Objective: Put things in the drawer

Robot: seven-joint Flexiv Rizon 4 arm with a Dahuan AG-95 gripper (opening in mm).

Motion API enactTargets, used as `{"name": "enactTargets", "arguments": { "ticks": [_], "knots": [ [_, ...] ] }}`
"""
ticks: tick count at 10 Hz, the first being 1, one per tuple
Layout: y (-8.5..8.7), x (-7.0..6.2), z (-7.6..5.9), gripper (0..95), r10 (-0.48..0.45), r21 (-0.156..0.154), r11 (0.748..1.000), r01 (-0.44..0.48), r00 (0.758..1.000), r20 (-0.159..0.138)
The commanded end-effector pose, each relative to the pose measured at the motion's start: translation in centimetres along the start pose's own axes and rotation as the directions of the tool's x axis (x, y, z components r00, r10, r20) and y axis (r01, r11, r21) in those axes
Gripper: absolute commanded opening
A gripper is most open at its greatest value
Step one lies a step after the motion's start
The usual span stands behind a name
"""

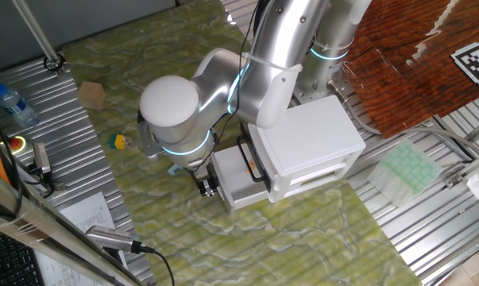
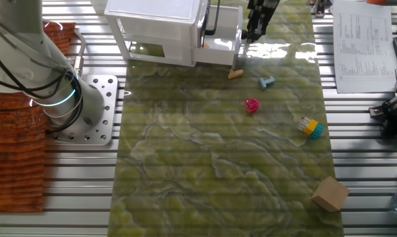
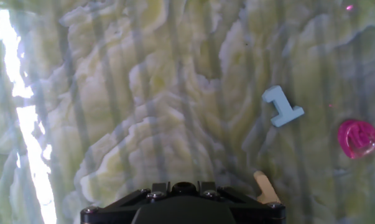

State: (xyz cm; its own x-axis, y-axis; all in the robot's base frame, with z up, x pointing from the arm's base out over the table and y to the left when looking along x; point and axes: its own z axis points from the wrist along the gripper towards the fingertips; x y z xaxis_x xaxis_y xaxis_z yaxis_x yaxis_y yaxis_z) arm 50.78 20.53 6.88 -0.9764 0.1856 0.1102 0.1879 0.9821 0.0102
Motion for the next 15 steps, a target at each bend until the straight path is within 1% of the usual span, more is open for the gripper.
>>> {"name": "enactTargets", "arguments": {
  "ticks": [1,3,7,9,10,11,12,13,14,15],
  "knots": [
    [0.1,0.1,-0.1,0.0,-0.010,-0.001,1.000,0.010,1.000,-0.003],
    [0.2,0.4,-0.6,0.0,-0.009,0.002,1.000,0.009,1.000,-0.007],
    [-0.2,1.0,-0.1,0.0,-0.028,0.003,1.000,0.028,0.999,-0.015],
    [-0.3,1.2,0.1,0.0,-0.017,0.000,1.000,0.017,1.000,-0.013],
    [-0.3,1.4,0.2,0.0,-0.012,-0.001,1.000,0.012,1.000,-0.001],
    [-0.3,1.5,0.3,0.0,-0.010,-0.001,1.000,0.010,1.000,0.000],
    [-0.3,1.6,0.3,0.0,0.003,-0.017,1.000,-0.004,1.000,-0.010],
    [-0.5,1.7,0.4,0.0,-0.028,0.011,1.000,0.029,0.999,-0.019],
    [-0.6,1.8,0.4,0.0,-0.001,-0.014,1.000,0.001,1.000,-0.014],
    [-0.5,1.9,0.3,0.0,0.006,-0.024,1.000,-0.007,1.000,-0.023]
  ]
}}
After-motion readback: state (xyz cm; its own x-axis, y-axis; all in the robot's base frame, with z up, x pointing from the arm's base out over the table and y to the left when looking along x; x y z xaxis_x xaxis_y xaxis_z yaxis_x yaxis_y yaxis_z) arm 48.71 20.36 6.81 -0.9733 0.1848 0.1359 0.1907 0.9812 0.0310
